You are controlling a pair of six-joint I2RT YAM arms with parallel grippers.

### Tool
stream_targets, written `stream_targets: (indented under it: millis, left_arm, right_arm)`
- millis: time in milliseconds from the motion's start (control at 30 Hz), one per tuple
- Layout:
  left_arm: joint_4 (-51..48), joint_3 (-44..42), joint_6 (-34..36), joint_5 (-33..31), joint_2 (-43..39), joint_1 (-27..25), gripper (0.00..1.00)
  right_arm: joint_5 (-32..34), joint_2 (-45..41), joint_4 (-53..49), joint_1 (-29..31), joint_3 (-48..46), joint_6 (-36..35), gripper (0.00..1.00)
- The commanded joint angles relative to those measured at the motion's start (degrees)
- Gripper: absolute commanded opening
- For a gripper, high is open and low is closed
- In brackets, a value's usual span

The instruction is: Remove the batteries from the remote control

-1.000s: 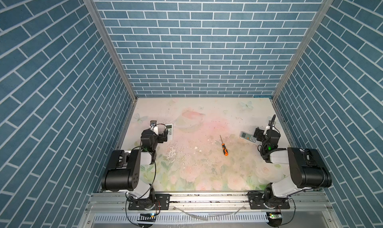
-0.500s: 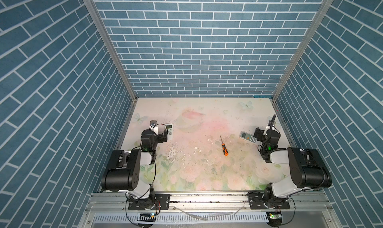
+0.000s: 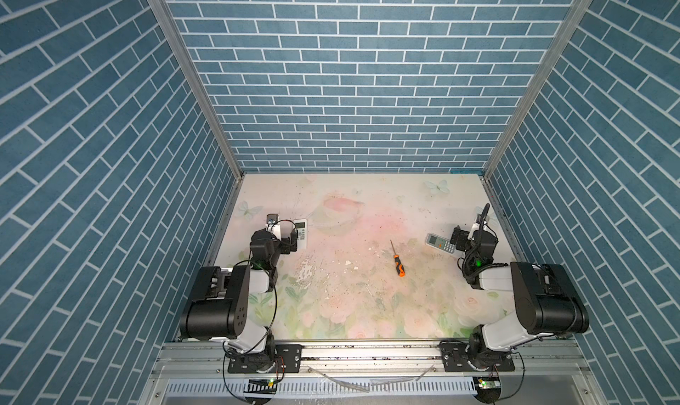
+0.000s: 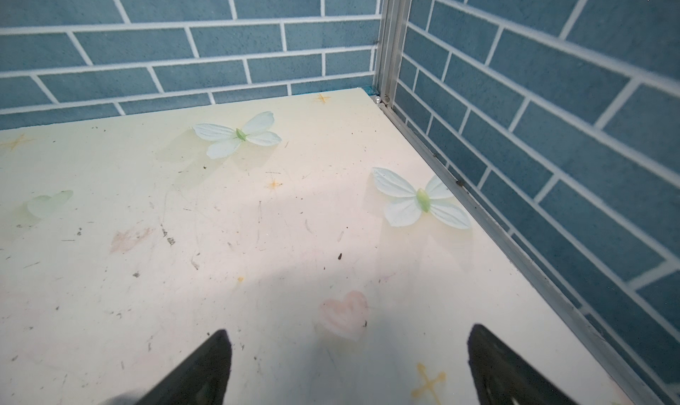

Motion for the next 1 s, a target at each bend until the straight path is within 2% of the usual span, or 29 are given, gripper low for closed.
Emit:
stream_targets:
  millis: [0,267,367,433,500,533,600,633,700,767,833,900,967]
  left_arm:
    - [-0.38,1.13,0.49,-0.42,0.30,-0.29,1.00]
    - [0.52,0.37,0.33,-0.60,-0.85,-0.25,1.00]
    - [-2.25,-0.70,-1.39,-5.04,-6.31,-0.20,1.00]
    - [-9.29,0.64,-3.41,-10.45,-11.58,-0.20,1.00]
    - [-19.45,3.86,-7.73,-17.14,-16.70,-0.20,1.00]
    - [-23.55,4.99,-11.27,-20.50,-18.72,-0.12,1.00]
    - [-34.81,7.82,-22.99,-28.00,-22.92,0.13,1.00]
    - [-37.87,8.67,-25.98,-27.36,-24.18,0.69,1.00]
    - [-42.33,10.82,-26.09,-20.57,-26.00,1.38,1.00]
    - [-46.98,13.12,-28.07,-16.62,-26.22,1.38,1.00]
    - [-50.21,14.96,-29.08,-11.89,-25.58,1.33,1.00]
    - [-52.75,16.47,-29.61,-7.87,-24.98,1.21,1.00]
    - [-55.76,17.88,-29.53,-6.08,-24.84,0.69,1.00]
  right_arm:
    - [-0.34,0.27,1.33,-0.20,-0.63,-1.60,0.99]
    - [0.45,-0.09,1.26,-0.17,-0.62,-1.58,0.99]
    - [-0.40,-2.72,-3.51,-0.21,0.85,-1.90,0.99]
    - [-0.15,-5.62,-14.30,-0.09,5.13,-1.85,0.99]
    - [4.32,-7.40,-32.01,-0.11,13.27,2.82,0.99]
    - [6.06,-7.43,-38.99,-0.08,16.98,5.54,0.99]
    - [8.36,-7.34,-52.84,-0.12,24.14,11.92,0.99]
    - [8.23,-7.54,-56.99,-0.10,26.07,14.59,0.99]
    - [3.01,-9.44,-60.50,-0.01,27.46,15.72,0.99]
    - [-1.98,-11.98,-62.60,-0.04,27.20,17.93,0.99]
    - [-4.24,-12.91,-67.74,0.14,29.16,19.67,0.99]
    - [-3.52,-13.51,-73.36,1.76,31.34,20.18,0.99]
    - [1.15,-14.26,-78.28,5.97,32.79,18.76,0.99]
